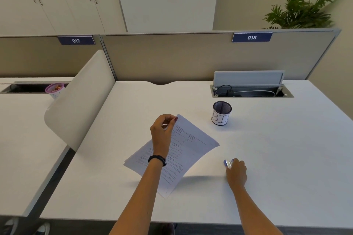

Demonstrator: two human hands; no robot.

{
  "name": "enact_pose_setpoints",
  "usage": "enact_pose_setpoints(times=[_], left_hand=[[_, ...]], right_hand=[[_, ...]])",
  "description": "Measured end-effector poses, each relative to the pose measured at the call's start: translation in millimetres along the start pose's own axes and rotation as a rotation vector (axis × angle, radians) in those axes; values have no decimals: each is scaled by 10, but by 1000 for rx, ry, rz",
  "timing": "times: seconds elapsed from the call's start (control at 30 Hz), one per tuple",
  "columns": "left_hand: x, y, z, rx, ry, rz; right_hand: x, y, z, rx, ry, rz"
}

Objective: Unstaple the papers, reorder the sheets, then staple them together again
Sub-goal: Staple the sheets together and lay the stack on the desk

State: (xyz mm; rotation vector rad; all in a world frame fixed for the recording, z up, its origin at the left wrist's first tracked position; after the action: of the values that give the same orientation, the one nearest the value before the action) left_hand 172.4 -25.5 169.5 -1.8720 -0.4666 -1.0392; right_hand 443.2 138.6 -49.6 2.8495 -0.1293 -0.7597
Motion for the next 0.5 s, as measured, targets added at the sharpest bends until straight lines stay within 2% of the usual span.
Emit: enact_pose_setpoints(times=[0.1, 0.17, 0.23, 0.3, 0.4, 0.5], left_hand=[[-38, -5, -24, 11, 20, -26], [-65, -23, -33, 13, 31, -52], [-91, -54, -42, 15, 38, -73], [-103, -83, -67, 28, 46, -86], [-156, -161, -129, 59, 51, -97], [-258, -265, -227, 111, 54, -124]], right_hand=[[-157, 6, -91, 66, 50, -71], [-341, 11, -113, 39, -68, -157], [-574, 20, -80, -87, -262, -262], [-824, 59, -21, -252, -350, -345], [-1145, 119, 129, -488, -311, -375], [-1399, 221, 218, -653, -312, -384]])
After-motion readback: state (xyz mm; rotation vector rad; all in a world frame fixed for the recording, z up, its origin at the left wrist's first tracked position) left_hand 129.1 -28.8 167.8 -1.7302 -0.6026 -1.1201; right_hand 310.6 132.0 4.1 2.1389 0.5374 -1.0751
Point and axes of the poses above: each hand's wrist, its own y-axis away from the middle knuckle, its own z-axis out of the palm, x = y × z, the point moved 9 cm from there along -y, towards the middle knuckle, and after that the axes turned 8 degrees about z, right-handed, at the moved point
